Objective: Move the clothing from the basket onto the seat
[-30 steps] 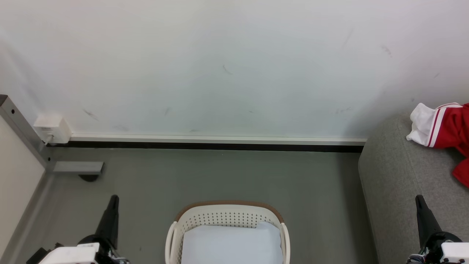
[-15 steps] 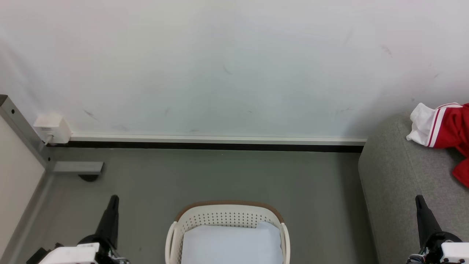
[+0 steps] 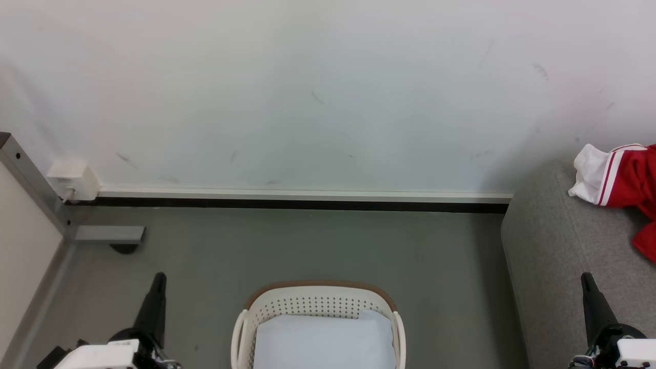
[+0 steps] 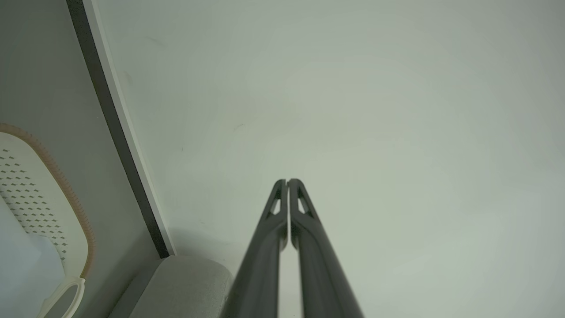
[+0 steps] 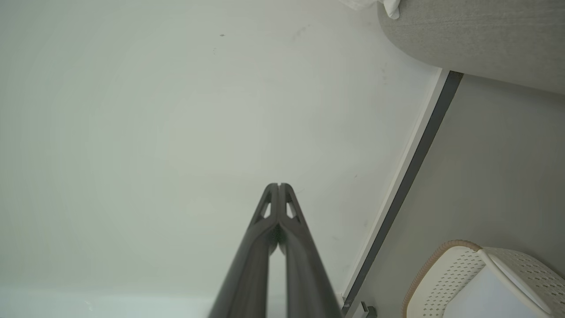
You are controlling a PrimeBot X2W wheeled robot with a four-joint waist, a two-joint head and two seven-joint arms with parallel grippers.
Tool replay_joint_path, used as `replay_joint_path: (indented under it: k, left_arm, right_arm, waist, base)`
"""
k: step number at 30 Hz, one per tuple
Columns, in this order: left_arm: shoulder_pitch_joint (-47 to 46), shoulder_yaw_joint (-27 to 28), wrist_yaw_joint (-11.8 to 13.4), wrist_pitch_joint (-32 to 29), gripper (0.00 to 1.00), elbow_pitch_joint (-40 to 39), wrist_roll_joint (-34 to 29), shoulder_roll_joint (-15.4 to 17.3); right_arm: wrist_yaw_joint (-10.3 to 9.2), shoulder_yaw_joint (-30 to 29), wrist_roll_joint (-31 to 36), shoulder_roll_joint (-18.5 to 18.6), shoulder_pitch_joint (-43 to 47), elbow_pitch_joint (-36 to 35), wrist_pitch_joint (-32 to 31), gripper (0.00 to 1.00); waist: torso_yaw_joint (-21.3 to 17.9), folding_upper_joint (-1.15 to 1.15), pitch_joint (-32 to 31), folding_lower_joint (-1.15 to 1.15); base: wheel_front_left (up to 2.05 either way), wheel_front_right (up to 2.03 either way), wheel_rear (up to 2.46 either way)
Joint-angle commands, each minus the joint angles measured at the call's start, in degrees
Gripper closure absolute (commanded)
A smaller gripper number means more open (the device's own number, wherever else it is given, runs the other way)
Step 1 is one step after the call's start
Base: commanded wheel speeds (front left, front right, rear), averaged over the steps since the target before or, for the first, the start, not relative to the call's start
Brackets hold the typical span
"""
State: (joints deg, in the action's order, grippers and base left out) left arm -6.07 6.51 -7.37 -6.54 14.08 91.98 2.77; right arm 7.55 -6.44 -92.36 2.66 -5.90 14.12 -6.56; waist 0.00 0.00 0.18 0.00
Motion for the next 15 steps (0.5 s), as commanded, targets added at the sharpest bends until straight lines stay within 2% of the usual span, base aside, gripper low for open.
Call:
replay_joint_path:
  k: [1,15]
  left_arm:
    - [-0.4,0.1,-0.3,-0.2,1.00,-0.1,0.8,0.1]
    - [-0.4,0.1,-0.3,-0.2,1.00,-0.1,0.8,0.1]
  right_arm:
    - [-0.12,-0.2,-0.1,0.4,-0.7,-0.2,-0.1,1.00]
    - [-0.12,-0.2,-0.1,0.4,-0.7,-0.2,-0.1,1.00]
  waist:
    - [0.0,0.00,0.0,0.00]
    - [0.0,0.00,0.0,0.00]
  base:
    - [0.00,0.00,0.00]
    - [0.00,0.00,0.00]
